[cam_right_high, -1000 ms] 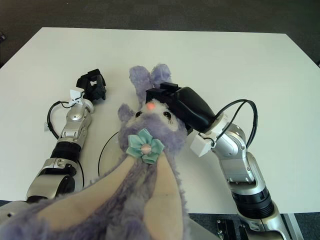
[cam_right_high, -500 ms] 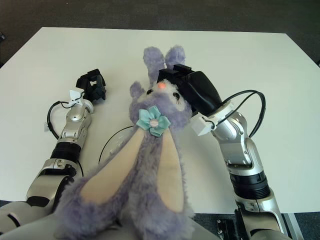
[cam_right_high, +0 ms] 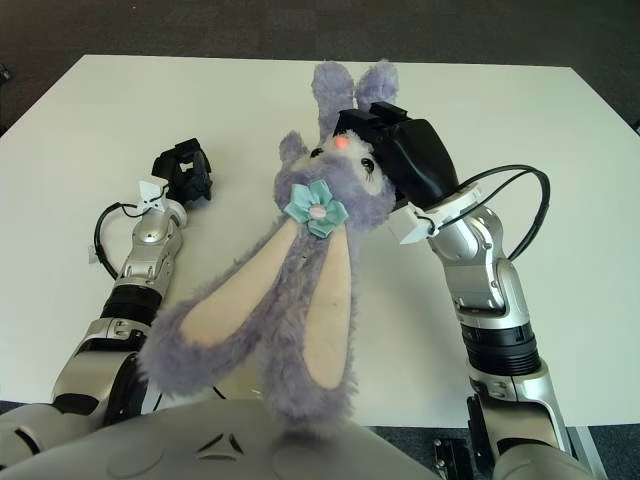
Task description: Put the doll into the plate.
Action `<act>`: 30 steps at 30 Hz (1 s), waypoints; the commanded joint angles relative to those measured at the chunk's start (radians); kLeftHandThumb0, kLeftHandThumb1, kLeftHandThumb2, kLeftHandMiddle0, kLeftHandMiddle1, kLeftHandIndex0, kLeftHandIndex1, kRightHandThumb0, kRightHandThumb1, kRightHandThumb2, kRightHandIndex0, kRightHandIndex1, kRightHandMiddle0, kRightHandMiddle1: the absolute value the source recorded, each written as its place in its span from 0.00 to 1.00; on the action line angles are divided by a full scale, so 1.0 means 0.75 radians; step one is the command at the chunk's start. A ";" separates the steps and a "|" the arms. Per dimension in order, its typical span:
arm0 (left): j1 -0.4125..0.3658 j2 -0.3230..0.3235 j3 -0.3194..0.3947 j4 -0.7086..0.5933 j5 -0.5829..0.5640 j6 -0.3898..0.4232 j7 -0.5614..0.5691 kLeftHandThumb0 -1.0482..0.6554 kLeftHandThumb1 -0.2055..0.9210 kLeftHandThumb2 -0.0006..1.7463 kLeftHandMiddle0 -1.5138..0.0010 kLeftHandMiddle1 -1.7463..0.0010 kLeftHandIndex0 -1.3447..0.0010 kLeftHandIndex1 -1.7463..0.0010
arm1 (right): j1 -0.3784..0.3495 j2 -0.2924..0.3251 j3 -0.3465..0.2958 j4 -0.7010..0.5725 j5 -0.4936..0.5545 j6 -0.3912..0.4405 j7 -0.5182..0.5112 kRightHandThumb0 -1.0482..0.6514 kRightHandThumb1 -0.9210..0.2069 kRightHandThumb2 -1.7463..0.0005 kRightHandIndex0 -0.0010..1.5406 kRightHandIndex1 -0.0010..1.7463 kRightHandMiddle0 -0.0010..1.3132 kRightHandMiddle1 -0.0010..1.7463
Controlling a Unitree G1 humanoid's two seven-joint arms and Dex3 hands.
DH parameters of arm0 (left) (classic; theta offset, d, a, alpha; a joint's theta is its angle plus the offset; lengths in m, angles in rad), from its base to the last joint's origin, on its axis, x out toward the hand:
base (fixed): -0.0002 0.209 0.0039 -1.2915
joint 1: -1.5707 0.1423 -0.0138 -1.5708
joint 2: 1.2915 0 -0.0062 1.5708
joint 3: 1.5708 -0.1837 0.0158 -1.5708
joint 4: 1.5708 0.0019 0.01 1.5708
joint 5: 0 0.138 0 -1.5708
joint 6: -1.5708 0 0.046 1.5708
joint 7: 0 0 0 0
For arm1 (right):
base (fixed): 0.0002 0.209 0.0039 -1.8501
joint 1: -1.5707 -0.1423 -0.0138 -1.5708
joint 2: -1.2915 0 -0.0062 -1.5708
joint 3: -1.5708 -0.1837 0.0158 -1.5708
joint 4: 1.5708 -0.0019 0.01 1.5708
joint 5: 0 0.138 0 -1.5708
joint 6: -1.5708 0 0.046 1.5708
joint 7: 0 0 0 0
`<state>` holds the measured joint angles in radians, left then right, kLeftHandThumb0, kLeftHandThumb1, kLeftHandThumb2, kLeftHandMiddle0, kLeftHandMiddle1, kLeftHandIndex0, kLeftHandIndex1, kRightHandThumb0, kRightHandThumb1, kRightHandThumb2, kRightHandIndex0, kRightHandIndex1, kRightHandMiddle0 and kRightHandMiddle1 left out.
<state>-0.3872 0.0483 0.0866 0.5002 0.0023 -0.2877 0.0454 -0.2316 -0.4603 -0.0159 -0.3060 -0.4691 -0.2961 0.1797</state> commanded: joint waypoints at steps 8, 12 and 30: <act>0.079 -0.003 -0.001 -0.023 -0.020 -0.007 -0.038 0.31 0.82 0.55 0.10 0.00 0.16 0.00 | -0.097 -0.046 -0.041 0.068 -0.007 0.045 -0.018 0.94 0.71 0.11 0.50 1.00 0.80 1.00; 0.084 -0.005 -0.001 -0.035 -0.022 -0.003 -0.039 0.31 0.82 0.55 0.10 0.00 0.16 0.00 | -0.119 -0.061 -0.046 0.092 -0.015 0.052 -0.024 0.94 0.72 0.10 0.51 1.00 0.80 1.00; 0.109 -0.008 -0.007 -0.084 -0.025 0.008 -0.051 0.31 0.82 0.55 0.10 0.00 0.16 0.00 | -0.167 -0.148 -0.063 0.149 -0.159 0.142 -0.070 0.94 0.72 0.10 0.51 1.00 0.80 1.00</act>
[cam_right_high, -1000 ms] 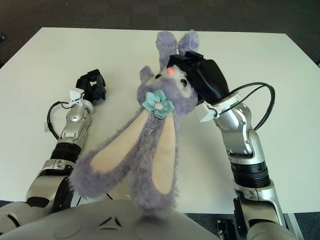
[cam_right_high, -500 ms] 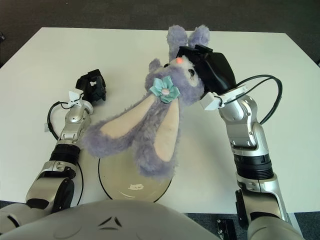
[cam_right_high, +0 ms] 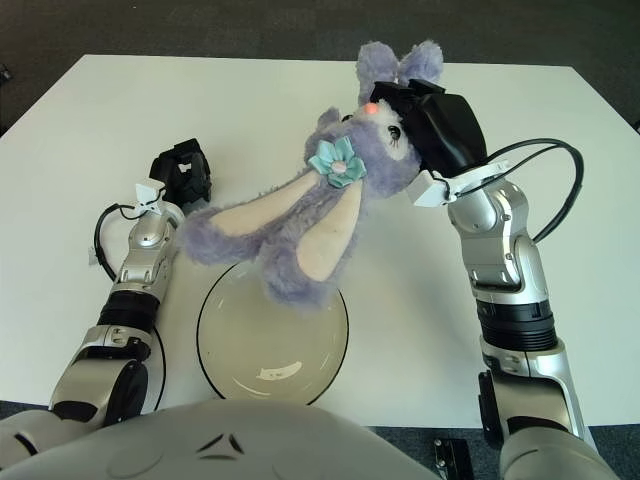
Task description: Put the doll into the plate.
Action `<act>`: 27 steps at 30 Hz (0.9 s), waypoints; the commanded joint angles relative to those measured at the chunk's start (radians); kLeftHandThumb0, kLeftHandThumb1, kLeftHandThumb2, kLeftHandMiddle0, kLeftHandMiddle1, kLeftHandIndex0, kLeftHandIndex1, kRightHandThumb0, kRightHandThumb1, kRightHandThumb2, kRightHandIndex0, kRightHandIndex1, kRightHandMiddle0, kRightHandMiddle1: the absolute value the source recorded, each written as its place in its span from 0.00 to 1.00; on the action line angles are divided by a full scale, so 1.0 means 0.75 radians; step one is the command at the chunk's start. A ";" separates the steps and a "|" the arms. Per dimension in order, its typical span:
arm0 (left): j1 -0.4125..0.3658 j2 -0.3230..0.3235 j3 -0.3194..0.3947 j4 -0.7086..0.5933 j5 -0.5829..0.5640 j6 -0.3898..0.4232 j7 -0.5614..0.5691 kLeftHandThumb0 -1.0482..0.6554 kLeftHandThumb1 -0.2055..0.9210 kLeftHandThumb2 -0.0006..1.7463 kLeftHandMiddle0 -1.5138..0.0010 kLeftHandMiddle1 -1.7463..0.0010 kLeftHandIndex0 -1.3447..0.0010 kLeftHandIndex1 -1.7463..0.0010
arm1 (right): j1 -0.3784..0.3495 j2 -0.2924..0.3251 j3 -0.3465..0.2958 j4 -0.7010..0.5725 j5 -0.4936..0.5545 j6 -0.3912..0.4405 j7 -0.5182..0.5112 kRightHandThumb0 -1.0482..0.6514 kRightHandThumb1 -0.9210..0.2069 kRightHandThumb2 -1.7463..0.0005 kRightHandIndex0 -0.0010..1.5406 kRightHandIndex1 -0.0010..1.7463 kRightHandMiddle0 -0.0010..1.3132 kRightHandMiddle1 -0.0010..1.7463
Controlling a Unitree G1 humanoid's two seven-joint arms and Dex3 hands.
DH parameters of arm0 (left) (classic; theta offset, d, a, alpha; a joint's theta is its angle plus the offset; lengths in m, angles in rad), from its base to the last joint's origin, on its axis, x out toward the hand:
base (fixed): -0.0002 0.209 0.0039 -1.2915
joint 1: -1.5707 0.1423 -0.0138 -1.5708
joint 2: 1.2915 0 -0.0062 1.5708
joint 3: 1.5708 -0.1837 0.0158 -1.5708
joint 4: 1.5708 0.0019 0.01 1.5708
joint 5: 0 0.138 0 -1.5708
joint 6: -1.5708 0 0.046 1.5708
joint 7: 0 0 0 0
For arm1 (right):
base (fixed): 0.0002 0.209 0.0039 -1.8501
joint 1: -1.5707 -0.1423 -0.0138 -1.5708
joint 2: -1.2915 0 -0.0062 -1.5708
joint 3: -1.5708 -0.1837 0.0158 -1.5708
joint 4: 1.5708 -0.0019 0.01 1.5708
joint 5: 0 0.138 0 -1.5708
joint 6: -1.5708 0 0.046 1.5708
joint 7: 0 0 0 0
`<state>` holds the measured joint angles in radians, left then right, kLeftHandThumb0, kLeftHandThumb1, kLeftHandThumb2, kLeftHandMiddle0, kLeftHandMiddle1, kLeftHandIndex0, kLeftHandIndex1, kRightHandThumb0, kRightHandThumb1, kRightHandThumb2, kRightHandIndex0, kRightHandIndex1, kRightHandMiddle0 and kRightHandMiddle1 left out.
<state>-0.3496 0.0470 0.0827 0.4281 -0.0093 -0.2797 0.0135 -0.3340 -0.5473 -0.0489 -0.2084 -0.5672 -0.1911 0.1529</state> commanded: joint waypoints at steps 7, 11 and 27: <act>0.069 0.000 -0.003 -0.003 -0.004 0.000 -0.012 0.31 0.82 0.55 0.10 0.00 0.16 0.00 | -0.036 -0.058 -0.008 0.028 -0.101 0.030 -0.061 0.94 0.72 0.10 0.51 1.00 0.81 1.00; 0.083 -0.007 -0.014 -0.041 0.012 0.007 0.001 0.31 0.82 0.55 0.09 0.00 0.16 0.00 | -0.041 -0.064 -0.004 0.030 -0.121 0.051 -0.058 0.95 0.72 0.10 0.51 1.00 0.82 1.00; 0.097 0.041 -0.091 0.031 0.277 -0.422 0.170 0.34 0.64 0.64 0.17 0.00 0.49 0.00 | -0.050 -0.070 0.010 0.018 -0.160 0.121 -0.030 0.95 0.72 0.10 0.51 1.00 0.82 1.00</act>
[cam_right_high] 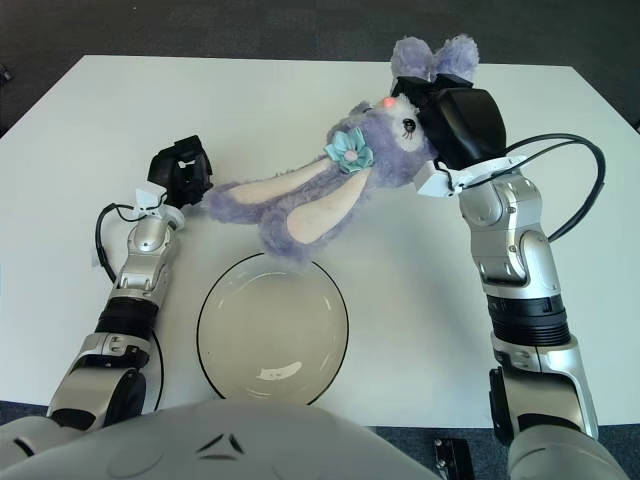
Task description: Put the doll into the plate.
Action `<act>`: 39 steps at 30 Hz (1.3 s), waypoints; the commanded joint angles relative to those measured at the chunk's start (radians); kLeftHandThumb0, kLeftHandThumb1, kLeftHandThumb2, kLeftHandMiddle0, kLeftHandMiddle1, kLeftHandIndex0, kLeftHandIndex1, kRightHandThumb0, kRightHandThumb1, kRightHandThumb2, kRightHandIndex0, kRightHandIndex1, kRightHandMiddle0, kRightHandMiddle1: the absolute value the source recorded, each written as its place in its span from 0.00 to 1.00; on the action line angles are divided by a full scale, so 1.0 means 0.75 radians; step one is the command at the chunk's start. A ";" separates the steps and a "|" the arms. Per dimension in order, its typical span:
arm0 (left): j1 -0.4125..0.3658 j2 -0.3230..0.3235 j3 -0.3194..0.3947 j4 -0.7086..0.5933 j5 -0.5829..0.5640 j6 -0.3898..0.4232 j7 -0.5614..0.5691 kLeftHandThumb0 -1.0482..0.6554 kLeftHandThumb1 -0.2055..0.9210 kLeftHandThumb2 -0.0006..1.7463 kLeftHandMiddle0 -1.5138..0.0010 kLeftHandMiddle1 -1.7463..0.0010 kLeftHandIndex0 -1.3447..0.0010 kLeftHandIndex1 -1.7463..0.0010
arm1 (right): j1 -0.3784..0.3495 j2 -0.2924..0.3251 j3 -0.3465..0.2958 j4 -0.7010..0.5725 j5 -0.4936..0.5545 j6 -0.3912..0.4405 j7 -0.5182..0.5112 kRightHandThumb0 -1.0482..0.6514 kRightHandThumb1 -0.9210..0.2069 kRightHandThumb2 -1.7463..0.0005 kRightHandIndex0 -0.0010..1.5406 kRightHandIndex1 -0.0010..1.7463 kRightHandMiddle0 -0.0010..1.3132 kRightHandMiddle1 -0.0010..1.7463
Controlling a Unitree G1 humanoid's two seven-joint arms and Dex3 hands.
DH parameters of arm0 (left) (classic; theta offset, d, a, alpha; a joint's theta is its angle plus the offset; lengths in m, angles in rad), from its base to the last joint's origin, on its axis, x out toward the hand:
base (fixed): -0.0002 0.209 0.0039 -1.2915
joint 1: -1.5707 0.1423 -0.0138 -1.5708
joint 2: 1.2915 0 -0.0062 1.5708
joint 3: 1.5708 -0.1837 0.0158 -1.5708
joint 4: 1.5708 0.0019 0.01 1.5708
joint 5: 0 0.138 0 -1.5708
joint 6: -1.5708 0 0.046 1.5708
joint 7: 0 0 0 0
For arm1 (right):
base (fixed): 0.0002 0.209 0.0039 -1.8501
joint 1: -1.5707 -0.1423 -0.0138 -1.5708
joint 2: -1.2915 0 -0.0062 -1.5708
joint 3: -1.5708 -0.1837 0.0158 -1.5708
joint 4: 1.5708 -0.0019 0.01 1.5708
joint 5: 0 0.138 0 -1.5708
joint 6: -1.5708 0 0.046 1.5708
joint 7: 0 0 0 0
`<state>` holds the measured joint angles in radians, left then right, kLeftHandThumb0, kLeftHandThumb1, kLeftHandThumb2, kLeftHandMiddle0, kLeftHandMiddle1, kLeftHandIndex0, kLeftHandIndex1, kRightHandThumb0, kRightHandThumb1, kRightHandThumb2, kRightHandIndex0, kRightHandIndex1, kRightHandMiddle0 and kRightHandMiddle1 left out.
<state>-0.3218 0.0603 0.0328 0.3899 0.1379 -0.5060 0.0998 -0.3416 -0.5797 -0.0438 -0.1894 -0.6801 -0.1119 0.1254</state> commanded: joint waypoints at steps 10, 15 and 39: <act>-0.010 0.167 -0.119 0.165 0.429 -0.372 0.258 0.39 0.79 0.47 0.86 0.04 0.74 0.00 | -0.059 -0.033 0.026 -0.032 -0.022 0.080 0.080 0.95 0.72 0.10 0.51 1.00 0.82 1.00; -0.064 0.196 -0.155 0.211 0.494 -0.465 0.320 0.35 0.45 0.58 0.98 0.32 0.95 0.22 | -0.067 -0.035 0.039 -0.063 -0.025 0.113 0.122 0.95 0.72 0.10 0.51 1.00 0.82 1.00; -0.194 0.153 -0.241 0.296 0.484 -0.596 0.372 0.23 0.27 0.59 1.00 0.57 1.00 0.52 | -0.095 0.050 0.116 -0.220 -0.005 0.352 0.271 0.94 0.71 0.11 0.50 1.00 0.81 1.00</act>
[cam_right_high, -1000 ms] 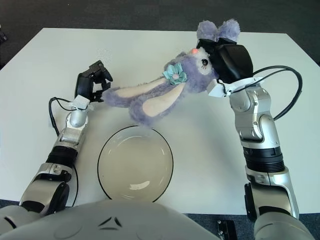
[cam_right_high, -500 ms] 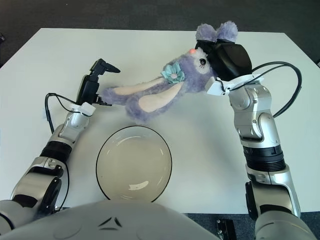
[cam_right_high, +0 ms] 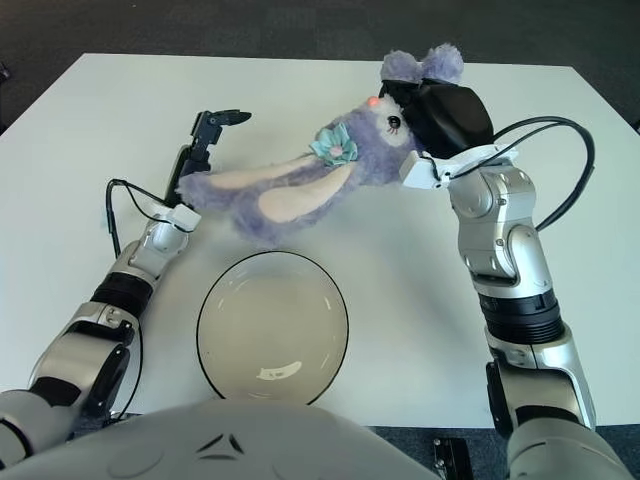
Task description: Put the doll into the plate.
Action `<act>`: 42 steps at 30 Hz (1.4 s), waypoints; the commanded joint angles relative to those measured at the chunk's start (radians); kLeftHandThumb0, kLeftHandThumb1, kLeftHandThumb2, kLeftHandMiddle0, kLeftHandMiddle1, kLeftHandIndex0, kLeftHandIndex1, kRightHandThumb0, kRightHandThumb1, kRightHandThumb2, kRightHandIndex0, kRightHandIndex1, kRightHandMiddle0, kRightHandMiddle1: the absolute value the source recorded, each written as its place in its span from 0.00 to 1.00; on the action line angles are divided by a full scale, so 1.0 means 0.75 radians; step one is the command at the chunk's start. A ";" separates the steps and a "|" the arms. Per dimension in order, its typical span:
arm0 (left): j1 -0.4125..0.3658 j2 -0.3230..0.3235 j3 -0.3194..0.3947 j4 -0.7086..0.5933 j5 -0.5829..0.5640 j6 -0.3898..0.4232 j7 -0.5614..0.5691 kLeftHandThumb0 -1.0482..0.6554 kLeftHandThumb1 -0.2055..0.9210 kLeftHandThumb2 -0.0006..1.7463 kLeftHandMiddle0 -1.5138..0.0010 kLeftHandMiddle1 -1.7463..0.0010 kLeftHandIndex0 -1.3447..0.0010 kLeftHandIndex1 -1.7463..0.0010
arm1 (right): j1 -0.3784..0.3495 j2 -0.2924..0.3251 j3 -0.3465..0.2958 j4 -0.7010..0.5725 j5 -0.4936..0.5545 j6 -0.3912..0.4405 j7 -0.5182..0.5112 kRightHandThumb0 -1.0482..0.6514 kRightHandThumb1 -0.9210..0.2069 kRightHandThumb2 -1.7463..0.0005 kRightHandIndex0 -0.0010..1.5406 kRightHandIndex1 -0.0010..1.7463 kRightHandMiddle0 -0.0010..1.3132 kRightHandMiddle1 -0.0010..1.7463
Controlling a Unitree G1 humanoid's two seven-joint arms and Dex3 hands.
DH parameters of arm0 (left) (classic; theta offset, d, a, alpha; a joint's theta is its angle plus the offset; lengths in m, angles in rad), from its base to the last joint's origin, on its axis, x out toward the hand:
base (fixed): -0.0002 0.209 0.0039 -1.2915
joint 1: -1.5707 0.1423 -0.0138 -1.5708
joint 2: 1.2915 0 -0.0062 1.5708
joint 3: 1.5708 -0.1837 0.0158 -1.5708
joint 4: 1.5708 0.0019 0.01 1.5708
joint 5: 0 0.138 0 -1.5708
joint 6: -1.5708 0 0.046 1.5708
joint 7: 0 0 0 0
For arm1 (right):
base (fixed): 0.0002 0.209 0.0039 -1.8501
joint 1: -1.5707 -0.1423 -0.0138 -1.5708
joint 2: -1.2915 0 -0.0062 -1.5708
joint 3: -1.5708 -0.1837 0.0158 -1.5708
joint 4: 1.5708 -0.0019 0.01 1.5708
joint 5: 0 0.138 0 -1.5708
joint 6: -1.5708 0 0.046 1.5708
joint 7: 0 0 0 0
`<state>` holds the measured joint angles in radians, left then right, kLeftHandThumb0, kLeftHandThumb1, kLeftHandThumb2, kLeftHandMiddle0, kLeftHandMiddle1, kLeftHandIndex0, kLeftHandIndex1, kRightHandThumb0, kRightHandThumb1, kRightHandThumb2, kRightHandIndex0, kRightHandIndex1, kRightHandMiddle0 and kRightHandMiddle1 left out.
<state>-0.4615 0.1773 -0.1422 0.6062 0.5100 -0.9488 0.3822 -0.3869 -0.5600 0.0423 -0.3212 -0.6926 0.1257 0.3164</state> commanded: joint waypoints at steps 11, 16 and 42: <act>-0.027 -0.026 -0.018 -0.014 0.036 0.001 0.045 0.15 0.39 0.52 1.00 0.63 1.00 0.57 | -0.050 0.049 0.012 -0.078 0.118 0.028 0.073 0.94 0.72 0.10 0.51 1.00 0.82 1.00; -0.025 -0.032 -0.026 -0.039 0.020 0.003 0.028 0.16 0.40 0.51 1.00 0.65 1.00 0.57 | -0.052 0.043 0.027 -0.089 0.120 0.018 0.086 0.95 0.73 0.10 0.51 1.00 0.82 1.00; -0.050 -0.084 -0.077 -0.117 0.028 0.033 0.002 0.08 0.68 0.36 1.00 0.70 1.00 0.72 | -0.073 0.111 0.082 -0.100 0.116 0.043 0.085 0.95 0.73 0.09 0.52 1.00 0.81 1.00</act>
<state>-0.4677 0.1117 -0.1921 0.4973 0.5488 -0.9135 0.4006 -0.4172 -0.4855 0.1052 -0.3892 -0.6110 0.1585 0.3969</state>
